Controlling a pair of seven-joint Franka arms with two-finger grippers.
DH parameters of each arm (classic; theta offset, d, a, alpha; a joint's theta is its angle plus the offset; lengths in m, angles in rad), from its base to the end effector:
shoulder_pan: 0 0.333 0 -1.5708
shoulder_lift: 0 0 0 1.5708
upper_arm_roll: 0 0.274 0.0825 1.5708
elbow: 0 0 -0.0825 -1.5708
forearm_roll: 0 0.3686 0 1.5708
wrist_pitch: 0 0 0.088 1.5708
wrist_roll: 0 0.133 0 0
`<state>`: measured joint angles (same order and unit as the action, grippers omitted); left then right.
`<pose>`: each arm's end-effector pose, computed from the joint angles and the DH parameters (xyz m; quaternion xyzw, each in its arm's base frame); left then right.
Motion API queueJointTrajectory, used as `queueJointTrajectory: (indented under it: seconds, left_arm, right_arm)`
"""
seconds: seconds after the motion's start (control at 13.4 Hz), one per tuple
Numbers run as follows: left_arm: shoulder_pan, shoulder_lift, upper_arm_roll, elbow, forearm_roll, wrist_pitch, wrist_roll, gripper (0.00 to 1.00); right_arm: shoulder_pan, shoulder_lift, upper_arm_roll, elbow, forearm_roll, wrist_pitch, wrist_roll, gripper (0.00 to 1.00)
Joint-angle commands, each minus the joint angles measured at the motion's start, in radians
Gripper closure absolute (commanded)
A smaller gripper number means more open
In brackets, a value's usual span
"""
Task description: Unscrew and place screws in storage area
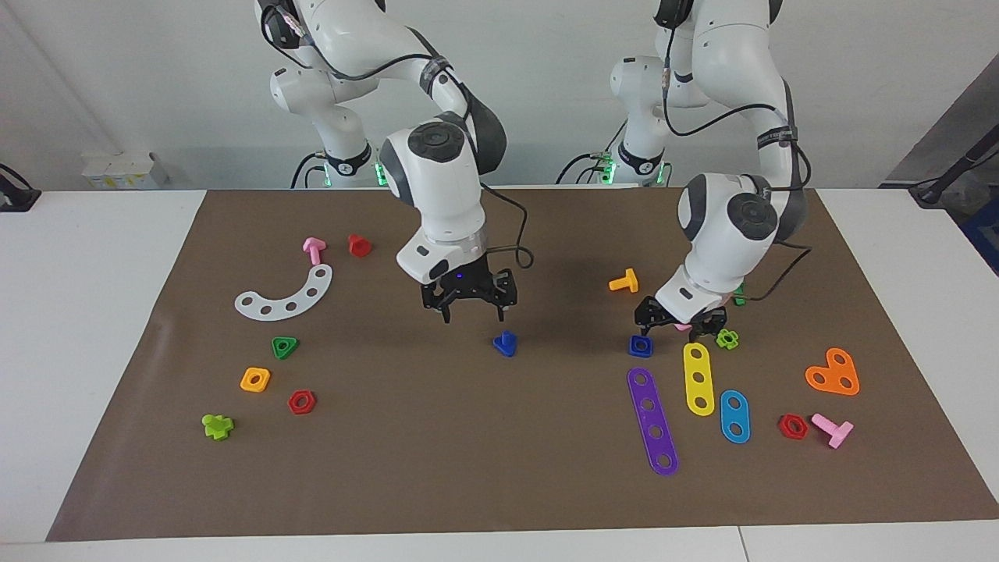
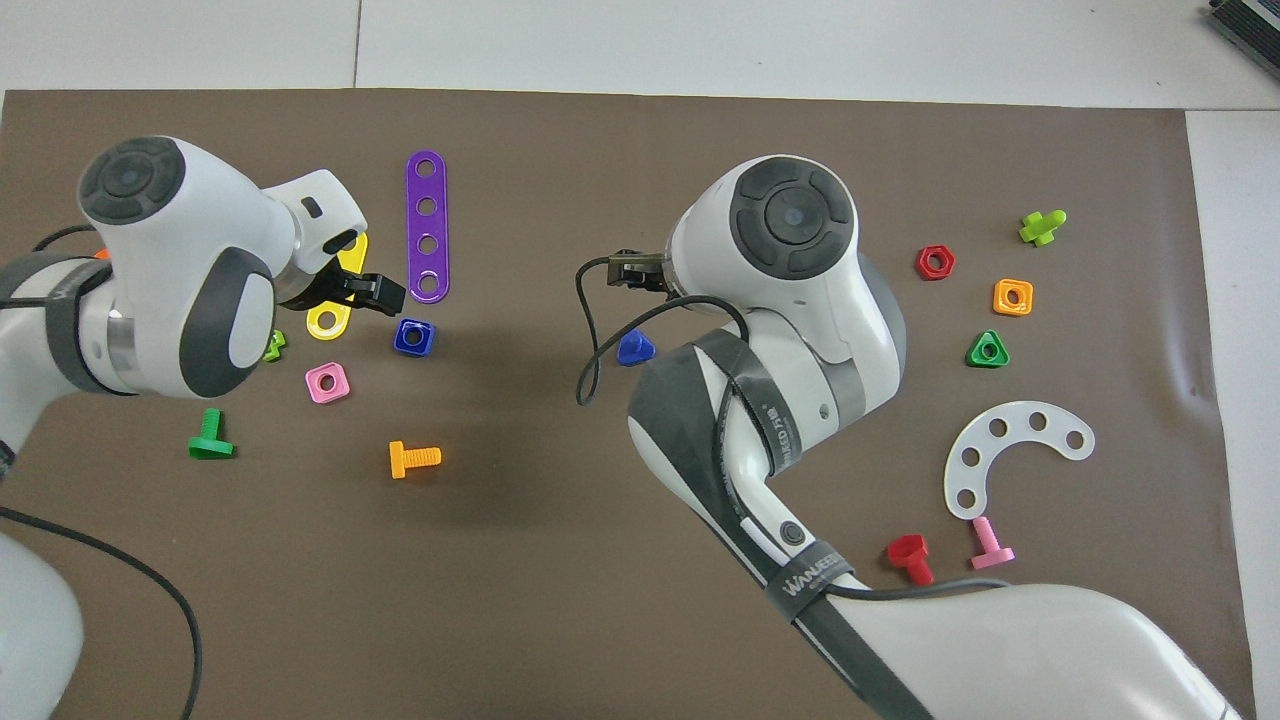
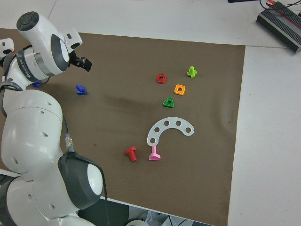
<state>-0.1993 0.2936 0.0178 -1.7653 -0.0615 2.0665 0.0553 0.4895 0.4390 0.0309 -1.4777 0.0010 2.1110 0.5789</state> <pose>0.6006 -0.1154 0.3392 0.9943 -0.1040 0.0023 0.0247 0.5894 0.3348 0.3852 -0.9948 0.0314 -0.0792 0.0566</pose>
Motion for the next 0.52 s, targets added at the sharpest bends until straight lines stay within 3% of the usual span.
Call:
queueJointTrajectory:
  seconds: [0.0, 0.22, 0.45]
  left_arm:
    - [0.063, -0.013, -0.007, 0.127, -0.015, -0.147, 0.049, 0.0]
    - [0.132, -0.072, -0.007, 0.156, -0.006, -0.232, 0.089, 0.0]
    - [0.17, -0.177, 0.01, 0.162, 0.038, -0.357, 0.089, 0.0]
  right_arm:
    - [0.04, 0.085, -0.002, 0.045, -0.026, 0.056, 0.032, 0.0]
    - [0.081, 0.124, -0.002, 0.028, -0.062, 0.06, 0.021, 0.0]
    - [0.074, 0.122, -0.002, -0.065, -0.065, 0.125, -0.054, 0.0]
